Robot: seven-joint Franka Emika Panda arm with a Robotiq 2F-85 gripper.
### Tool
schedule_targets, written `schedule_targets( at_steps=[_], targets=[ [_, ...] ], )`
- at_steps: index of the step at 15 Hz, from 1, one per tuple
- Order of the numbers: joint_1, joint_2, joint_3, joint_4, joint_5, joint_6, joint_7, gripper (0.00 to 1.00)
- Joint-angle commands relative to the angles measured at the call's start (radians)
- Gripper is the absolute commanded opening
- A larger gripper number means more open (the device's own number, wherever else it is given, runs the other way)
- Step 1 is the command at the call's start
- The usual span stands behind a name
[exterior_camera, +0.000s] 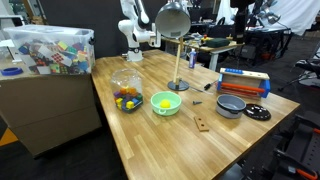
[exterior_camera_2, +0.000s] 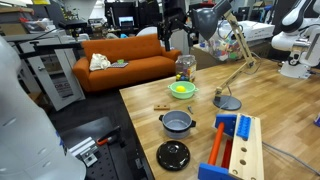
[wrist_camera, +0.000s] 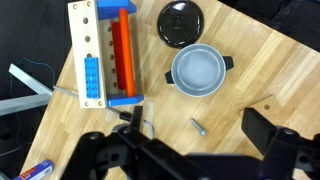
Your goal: Turn on the lamp light
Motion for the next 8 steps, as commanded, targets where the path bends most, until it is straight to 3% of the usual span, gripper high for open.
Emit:
schedule_targets(
  at_steps=[1, 8],
  targets=[
    [-0.003, 0.000, 0.004, 0.001, 0.001, -0.002, 0.000, 1.00],
    [-0.026, 0.135, -0.026, 0.105, 0.027, 0.020, -0.003, 1.00]
  ],
)
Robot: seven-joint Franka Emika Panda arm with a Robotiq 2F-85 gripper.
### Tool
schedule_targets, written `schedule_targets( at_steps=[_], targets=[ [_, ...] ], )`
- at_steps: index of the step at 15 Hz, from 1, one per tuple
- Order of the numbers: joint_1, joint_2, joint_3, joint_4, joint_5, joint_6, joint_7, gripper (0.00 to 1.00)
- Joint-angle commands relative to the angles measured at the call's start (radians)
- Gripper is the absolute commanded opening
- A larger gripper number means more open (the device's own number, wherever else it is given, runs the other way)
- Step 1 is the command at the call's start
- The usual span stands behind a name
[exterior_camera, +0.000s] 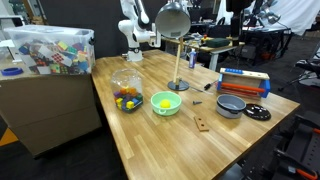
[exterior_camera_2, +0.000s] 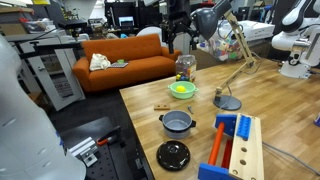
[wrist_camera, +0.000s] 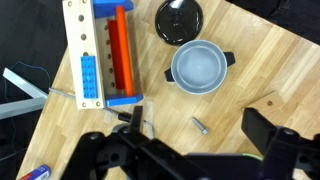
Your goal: Turn on the lamp light
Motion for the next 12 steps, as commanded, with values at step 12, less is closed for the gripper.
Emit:
schedule_targets(
  at_steps=[12],
  targets=[
    [-0.033, 0.282, -0.043, 0.220, 0.015, 0.038, 0.059, 1.00]
  ],
)
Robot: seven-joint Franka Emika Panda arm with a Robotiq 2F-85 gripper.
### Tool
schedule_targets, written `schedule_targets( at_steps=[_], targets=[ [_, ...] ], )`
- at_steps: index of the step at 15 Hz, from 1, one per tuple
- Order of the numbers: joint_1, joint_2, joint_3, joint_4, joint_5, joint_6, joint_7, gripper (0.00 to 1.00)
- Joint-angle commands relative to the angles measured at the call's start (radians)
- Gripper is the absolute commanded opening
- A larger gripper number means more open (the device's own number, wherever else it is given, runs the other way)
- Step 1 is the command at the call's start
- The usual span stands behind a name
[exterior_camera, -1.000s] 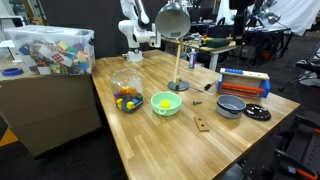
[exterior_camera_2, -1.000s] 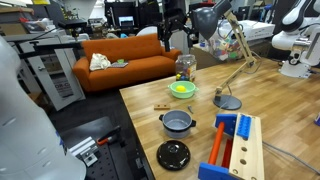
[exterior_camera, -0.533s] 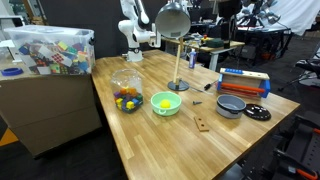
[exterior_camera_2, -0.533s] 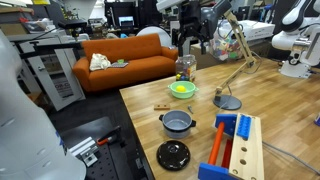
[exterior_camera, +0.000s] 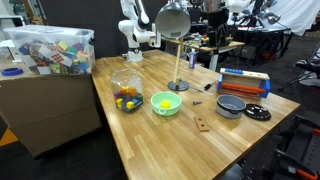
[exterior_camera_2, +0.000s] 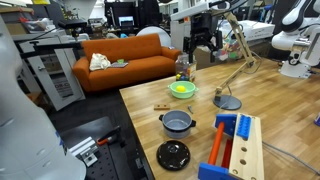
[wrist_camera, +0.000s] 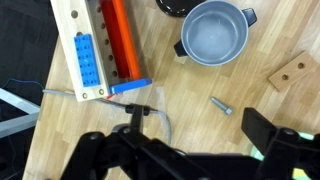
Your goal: Turn on the lamp light
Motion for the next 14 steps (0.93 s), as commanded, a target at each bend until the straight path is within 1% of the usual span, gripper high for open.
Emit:
schedule_targets(
  at_steps=[1, 5, 7, 10, 14],
  targets=[
    [-0.002, 0.000, 0.003, 0.004, 0.000, -0.003, 0.000, 1.00],
    [-0.002, -0.001, 0.003, 0.005, 0.000, -0.004, 0.001, 1.00],
    [-0.003, 0.015, -0.001, 0.015, -0.006, 0.018, 0.024, 1.00],
    [-0.010, 0.072, -0.012, 0.067, -0.003, 0.023, 0.040, 1.00],
    [-0.014, 0.180, -0.040, 0.182, 0.011, 0.001, 0.078, 1.00]
  ],
)
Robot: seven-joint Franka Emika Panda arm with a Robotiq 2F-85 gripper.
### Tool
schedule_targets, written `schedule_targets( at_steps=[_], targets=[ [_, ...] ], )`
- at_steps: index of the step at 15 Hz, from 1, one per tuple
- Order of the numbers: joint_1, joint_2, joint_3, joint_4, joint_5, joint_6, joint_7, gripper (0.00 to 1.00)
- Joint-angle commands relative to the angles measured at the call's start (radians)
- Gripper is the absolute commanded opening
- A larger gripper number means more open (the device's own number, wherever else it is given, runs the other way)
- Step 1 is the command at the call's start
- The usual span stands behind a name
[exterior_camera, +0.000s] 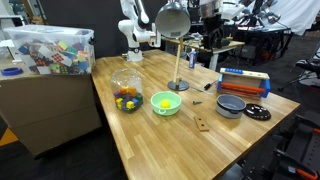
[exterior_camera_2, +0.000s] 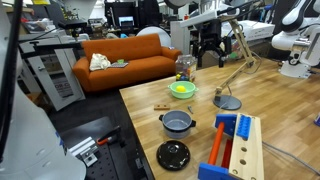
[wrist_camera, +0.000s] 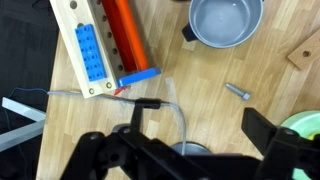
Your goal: Turn on the lamp light
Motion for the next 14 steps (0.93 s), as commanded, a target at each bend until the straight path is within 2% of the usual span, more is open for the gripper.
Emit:
schedule_targets(
  at_steps=[1, 8, 14],
  targets=[
    [-0.010, 0.102, -0.011, 0.124, 0.016, -0.031, 0.031, 1.00],
    [-0.002, 0.234, -0.047, 0.295, 0.004, -0.058, 0.099, 1.00],
    [0.004, 0.225, -0.041, 0.272, 0.001, -0.036, 0.084, 1.00]
  ],
)
